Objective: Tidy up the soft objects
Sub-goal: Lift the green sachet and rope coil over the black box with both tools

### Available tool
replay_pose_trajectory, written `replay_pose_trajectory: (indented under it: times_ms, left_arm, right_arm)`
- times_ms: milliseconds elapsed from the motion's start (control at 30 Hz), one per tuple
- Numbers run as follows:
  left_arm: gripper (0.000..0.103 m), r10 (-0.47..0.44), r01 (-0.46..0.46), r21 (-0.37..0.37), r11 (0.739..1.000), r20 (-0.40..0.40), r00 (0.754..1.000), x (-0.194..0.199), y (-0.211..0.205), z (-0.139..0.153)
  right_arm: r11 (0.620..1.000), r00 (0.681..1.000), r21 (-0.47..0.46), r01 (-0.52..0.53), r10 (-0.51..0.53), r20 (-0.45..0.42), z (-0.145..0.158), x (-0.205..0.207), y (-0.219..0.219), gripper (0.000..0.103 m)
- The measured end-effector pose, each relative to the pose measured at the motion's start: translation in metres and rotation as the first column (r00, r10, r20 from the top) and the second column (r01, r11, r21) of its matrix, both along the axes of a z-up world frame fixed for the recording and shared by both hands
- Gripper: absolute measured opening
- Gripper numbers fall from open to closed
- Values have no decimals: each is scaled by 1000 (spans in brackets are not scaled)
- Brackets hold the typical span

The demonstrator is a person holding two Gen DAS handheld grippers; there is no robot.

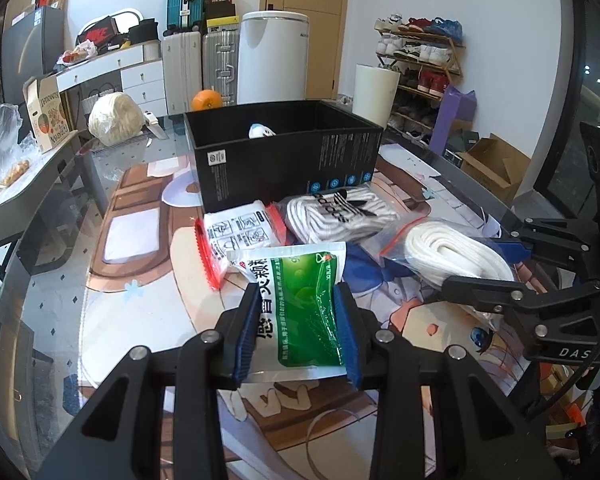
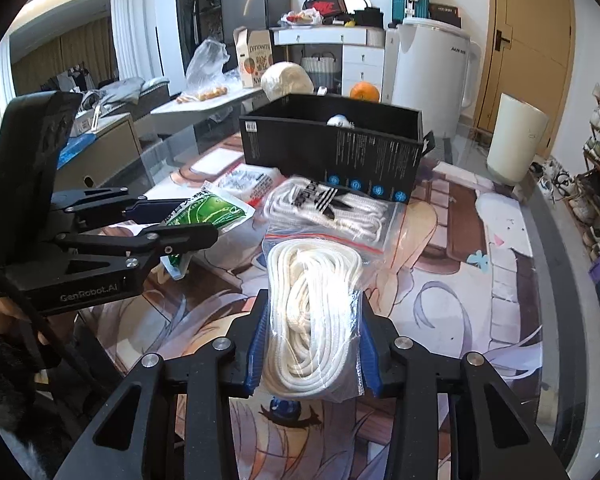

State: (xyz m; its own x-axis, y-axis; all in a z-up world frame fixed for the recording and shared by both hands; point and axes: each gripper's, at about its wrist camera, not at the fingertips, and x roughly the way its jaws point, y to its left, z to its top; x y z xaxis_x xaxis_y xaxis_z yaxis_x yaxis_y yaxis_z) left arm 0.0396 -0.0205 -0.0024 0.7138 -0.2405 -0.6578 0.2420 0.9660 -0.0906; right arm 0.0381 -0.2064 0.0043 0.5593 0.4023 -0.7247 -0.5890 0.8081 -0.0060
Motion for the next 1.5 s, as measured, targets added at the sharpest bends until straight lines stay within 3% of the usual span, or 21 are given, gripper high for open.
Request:
replay_pose_trajectory:
  times_ms: [900,1500]
  left_arm:
    - [35,78,-70,-56,996,156,985,5,22,52]
    - [36,100,-89,-70,994,175,979,31,19,63]
  right_arm:
    - [992,989,110,60,-74,126,56,10,-14,39]
    - [983,981,162,92,-117,154,73,39,-10,39]
